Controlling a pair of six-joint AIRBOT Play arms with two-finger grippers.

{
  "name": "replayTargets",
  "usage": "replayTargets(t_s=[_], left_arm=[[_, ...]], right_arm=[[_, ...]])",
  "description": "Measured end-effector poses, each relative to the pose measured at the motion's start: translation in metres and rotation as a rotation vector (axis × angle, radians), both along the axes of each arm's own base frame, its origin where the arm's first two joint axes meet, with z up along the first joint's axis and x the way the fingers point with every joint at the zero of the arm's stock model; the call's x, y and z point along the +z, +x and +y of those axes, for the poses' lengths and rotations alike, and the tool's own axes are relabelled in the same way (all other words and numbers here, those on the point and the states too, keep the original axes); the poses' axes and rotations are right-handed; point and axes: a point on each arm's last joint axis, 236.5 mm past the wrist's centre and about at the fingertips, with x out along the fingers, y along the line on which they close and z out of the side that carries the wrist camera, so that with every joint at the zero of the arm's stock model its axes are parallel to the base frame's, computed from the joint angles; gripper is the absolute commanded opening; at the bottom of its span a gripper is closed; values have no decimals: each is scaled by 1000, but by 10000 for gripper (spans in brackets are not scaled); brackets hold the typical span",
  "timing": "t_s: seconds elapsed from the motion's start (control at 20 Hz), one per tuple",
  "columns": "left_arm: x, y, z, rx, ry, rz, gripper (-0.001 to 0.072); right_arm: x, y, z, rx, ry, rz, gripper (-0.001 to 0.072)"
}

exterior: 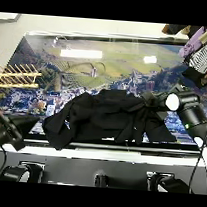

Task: Fold the clothes and pants, and hang the long-sleeved shirts on hangers.

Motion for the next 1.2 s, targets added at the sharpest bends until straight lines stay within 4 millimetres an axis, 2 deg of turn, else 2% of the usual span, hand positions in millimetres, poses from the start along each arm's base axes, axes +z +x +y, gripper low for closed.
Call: replayTargets(t_s=[0.25, 0.4, 0.5, 0.75, 0.95, 1.2], left_arm=[[-22, -50, -20, -169, 18, 87, 21], [-29, -68, -26, -247, 39, 112, 21], [-33, -73, -28, -272, 47, 126, 19], [-48, -74, -36, -330, 47, 188, 19], [-53, -56, -45, -365, 41, 184, 19], [-63, -35, -64, -452, 34, 189, 19]], right_arm=[[2, 10, -23, -71, 30, -17, 31], [1, 14, -30, -89, 24, -25, 31], [1, 16, -32, -93, 22, -32, 32], [2, 17, -27, -75, 42, -36, 32], [5, 11, -19, -28, 57, -26, 32], [21, 4, -16, -4, 68, -59, 32]])
